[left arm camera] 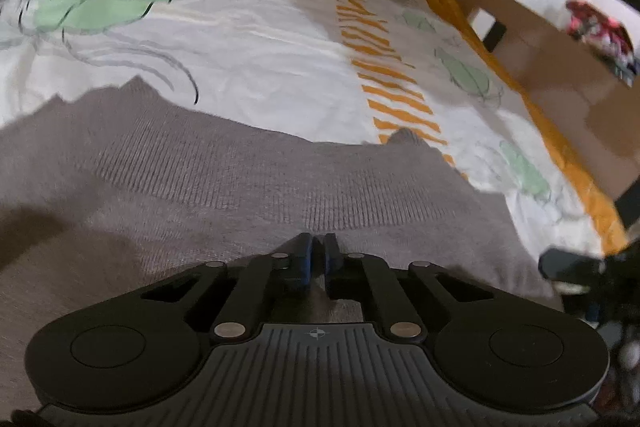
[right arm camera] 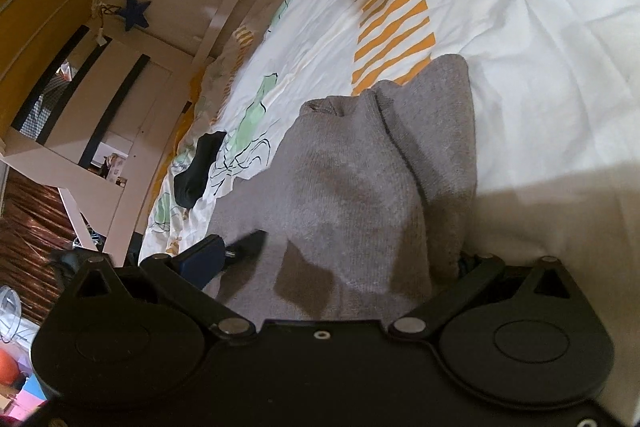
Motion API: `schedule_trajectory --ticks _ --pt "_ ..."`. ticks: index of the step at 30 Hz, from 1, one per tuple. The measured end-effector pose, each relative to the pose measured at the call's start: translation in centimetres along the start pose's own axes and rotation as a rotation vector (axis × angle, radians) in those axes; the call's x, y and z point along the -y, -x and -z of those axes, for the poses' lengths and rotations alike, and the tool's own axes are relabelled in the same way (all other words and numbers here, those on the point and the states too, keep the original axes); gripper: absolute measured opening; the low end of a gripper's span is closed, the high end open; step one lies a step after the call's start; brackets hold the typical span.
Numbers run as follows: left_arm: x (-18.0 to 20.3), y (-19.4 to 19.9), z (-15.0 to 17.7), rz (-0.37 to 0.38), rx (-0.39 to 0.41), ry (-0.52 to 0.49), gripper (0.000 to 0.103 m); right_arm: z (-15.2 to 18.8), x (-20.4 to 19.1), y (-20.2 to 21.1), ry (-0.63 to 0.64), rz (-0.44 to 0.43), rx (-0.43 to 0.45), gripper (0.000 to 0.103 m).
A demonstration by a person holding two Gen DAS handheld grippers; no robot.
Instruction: Fold large clothes
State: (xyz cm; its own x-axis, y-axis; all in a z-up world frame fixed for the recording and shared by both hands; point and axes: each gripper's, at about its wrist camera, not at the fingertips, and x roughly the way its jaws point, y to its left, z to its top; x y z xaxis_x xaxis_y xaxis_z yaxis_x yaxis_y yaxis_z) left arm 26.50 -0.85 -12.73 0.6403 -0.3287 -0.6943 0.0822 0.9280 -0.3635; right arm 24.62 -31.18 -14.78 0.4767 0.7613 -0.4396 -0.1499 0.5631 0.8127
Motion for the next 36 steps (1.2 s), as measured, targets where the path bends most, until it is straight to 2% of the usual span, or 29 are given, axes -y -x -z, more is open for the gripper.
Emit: schedule_trajectory --ticks 6,14,19,23,31,33,35,36 --pt "0.4 1.5 0.2 -0.004 0.008 0.029 0.007 0.1 0.0 0.0 -0.003 -0.003 -0.001 0.103" --pt "0.7 5.9 4.5 -0.031 0.029 -0.007 0.007 0.1 0.0 0.0 0.001 -0.002 0.001 0.103" --pt "0.8 7.4 5.9 -0.044 0.041 -0.017 0.007 0.2 -0.1 0.1 0.014 0.001 0.003 0.102" --pt "0.6 6.7 6.2 -0.04 0.016 -0.021 0.007 0.4 -0.2 0.4 0.019 0.003 -0.001 0.102" --pt "-0.8 5.7 6.4 0.022 0.007 0.039 0.005 1.2 -0.8 1.2 0.022 0.022 -0.047 0.102" --pt "-0.9 5.8 6.5 0.03 0.01 0.036 0.005 1.6 -1.5 1.2 0.044 0.066 -0.06 0.09" --pt "-1.1 5.8 6.5 0.042 0.01 0.047 0.005 1.9 -2.0 1.4 0.077 0.157 -0.062 0.052" --pt "-1.2 5.8 6.6 0.047 0.011 0.052 0.005 2.1 -1.9 1.5 0.077 0.178 -0.063 0.043"
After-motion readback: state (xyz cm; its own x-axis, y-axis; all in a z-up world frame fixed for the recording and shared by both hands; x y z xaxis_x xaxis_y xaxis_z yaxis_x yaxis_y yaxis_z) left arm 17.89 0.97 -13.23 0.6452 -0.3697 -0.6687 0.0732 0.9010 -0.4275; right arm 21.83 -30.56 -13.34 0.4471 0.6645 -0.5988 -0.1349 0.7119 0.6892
